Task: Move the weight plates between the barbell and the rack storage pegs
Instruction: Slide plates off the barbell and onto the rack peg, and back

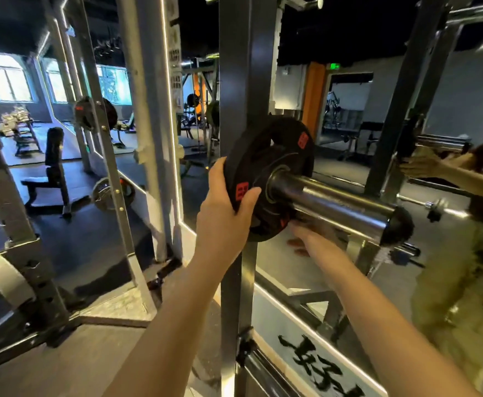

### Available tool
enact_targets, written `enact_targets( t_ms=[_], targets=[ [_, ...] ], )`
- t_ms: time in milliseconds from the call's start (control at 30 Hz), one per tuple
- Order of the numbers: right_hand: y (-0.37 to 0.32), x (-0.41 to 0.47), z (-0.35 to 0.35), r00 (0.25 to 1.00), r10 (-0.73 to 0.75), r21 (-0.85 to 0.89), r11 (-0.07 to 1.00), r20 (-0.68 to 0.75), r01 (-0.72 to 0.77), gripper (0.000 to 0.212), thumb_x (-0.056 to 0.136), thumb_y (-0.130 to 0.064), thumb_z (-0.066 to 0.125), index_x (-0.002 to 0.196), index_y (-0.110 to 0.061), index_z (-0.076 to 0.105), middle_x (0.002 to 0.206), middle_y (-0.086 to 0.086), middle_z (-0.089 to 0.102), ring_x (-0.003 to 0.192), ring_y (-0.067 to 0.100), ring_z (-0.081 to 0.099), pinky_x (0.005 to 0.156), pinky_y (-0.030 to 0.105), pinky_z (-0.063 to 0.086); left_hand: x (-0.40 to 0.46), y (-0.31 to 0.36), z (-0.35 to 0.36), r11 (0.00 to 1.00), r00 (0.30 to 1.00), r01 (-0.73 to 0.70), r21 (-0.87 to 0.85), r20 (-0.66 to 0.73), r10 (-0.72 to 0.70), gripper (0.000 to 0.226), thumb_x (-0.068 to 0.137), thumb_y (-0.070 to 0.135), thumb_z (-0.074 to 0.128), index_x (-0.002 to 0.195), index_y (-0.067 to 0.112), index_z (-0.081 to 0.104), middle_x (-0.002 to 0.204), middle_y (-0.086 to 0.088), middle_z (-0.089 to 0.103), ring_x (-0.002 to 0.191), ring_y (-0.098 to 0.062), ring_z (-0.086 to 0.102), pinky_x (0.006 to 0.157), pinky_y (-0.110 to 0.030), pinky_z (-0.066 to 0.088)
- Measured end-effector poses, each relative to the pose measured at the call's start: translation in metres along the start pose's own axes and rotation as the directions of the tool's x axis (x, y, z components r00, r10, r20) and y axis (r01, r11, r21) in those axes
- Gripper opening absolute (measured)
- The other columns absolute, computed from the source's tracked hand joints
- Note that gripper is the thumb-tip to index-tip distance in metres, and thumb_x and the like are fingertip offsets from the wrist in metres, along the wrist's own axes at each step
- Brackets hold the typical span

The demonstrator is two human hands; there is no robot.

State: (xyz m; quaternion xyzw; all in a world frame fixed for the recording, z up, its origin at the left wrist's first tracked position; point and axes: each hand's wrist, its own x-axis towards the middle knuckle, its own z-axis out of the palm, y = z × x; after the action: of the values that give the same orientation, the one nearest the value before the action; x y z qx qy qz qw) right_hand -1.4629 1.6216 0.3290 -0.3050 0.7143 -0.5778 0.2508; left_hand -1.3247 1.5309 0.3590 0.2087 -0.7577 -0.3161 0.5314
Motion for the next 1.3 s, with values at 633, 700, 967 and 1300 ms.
enact_targets(
  t_ms=[633,700,967,1300],
  targets=[
    [0.122,-0.104,-0.057,0.885,0.103,-0.656,0.711,0.453,0.253,0.021,0.092,-0.042,0.053,0.102,-0.025,0.059,0.096,-0.006,0.063,0.088,0.014,0.063,0.082,0.035,0.053,-0.236,-0.004,0.041,0.781,0.732,0.555,0.286,0.279,-0.622,0.011,0.095,0.033,0.054,0.1,0.025,0.061,0.081,0.004,0.065,0.071,-0.009,0.063,0.065,-0.012,0.047],
    [0.15,-0.112,-0.061,0.848,0.181,-0.663,0.71,0.498,0.238,0.017,0.093,-0.04,0.053,0.1,-0.025,0.057,0.092,-0.007,0.061,0.086,0.013,0.06,0.08,0.031,0.051,-0.27,-0.007,0.048,0.721,0.683,0.637,0.274,0.232,-0.692,0.009,0.096,0.024,0.054,0.097,0.019,0.062,0.072,0.002,0.059,0.059,-0.005,0.056,0.054,-0.01,0.04],
    [0.259,-0.178,-0.012,0.491,0.445,-0.634,0.696,0.749,0.338,0.02,0.094,-0.03,0.053,0.077,-0.019,0.057,0.07,0.004,0.055,0.07,0.02,0.054,0.065,0.031,0.041,-0.452,-0.004,0.016,0.32,0.317,0.89,0.324,0.063,-0.946,0.021,0.095,0.02,0.056,0.077,0.031,0.058,0.062,0.002,0.061,0.06,-0.012,0.057,0.07,-0.03,0.05],
    [0.304,-0.301,0.067,0.197,0.597,-0.574,0.545,0.777,0.612,0.032,0.089,-0.04,0.052,0.064,-0.021,0.044,0.077,0.004,0.056,0.07,0.019,0.052,0.068,0.033,0.046,-0.61,0.052,-0.064,-0.012,-0.024,0.999,-0.049,-0.259,-0.966,0.01,0.095,0.025,0.057,0.091,0.017,0.06,0.066,-0.002,0.063,0.063,-0.014,0.06,0.067,-0.028,0.046]
  ],
)
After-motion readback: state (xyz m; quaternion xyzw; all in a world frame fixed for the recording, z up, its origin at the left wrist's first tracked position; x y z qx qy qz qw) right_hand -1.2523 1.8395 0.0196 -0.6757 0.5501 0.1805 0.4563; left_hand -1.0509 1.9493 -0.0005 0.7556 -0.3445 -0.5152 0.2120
